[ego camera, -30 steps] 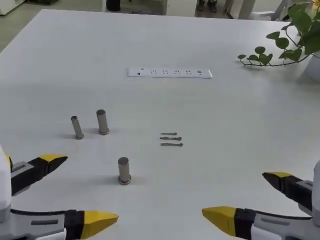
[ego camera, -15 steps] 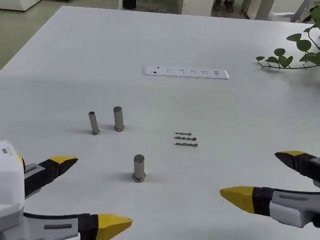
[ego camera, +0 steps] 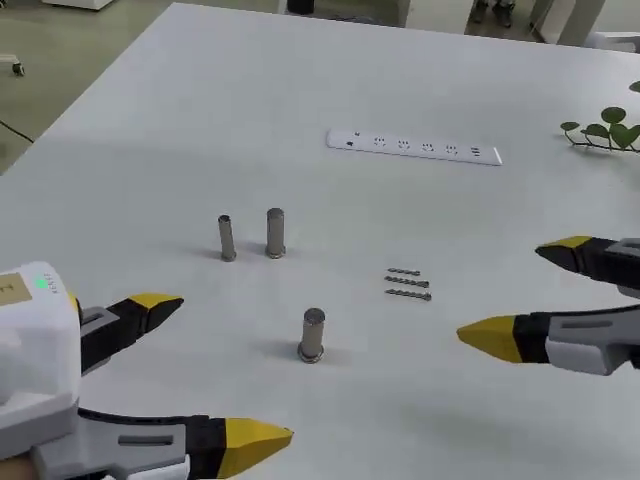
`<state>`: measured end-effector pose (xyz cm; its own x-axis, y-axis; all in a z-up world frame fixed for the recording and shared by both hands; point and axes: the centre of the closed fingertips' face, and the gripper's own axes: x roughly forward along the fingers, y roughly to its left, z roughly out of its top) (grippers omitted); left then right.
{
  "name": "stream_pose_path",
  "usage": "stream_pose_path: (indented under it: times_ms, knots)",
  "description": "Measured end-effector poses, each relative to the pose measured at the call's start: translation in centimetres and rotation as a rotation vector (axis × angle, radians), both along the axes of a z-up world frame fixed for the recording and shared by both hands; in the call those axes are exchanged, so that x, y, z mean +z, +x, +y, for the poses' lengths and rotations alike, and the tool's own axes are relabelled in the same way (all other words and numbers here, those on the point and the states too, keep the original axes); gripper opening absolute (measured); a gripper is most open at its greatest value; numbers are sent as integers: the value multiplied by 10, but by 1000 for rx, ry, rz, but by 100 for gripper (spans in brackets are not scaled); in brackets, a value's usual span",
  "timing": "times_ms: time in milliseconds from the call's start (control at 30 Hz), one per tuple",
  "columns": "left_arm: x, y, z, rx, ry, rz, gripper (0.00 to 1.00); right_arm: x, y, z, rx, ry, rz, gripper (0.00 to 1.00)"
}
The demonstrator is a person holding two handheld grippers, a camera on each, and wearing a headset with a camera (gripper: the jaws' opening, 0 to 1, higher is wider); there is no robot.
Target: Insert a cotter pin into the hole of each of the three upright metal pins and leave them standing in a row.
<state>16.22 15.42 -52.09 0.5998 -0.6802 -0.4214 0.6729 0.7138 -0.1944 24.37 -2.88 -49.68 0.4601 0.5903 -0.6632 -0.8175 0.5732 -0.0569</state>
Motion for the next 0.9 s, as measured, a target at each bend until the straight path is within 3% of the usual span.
stream_pose_path:
  times_ms: [100,300,500,633,733,900]
  knots:
    - [-1,-1,0,-2,8,-1,99,-3,9,7,47,-34,-12,52]
    - [-3,-3,-1,-29,24,3,99,-21,22,14,119,-88,13,50]
    - [-4,-3,-2,-26,26,4,99,-47,30,20,190,-135,69,33]
    - [-3,-2,1,-14,25,3,99,-59,33,25,221,-168,86,31]
    - [-1,-2,1,-5,9,3,99,-78,38,24,251,-209,126,24]
    - [-1,-2,5,13,0,5,99,-102,41,22,286,-277,174,21]
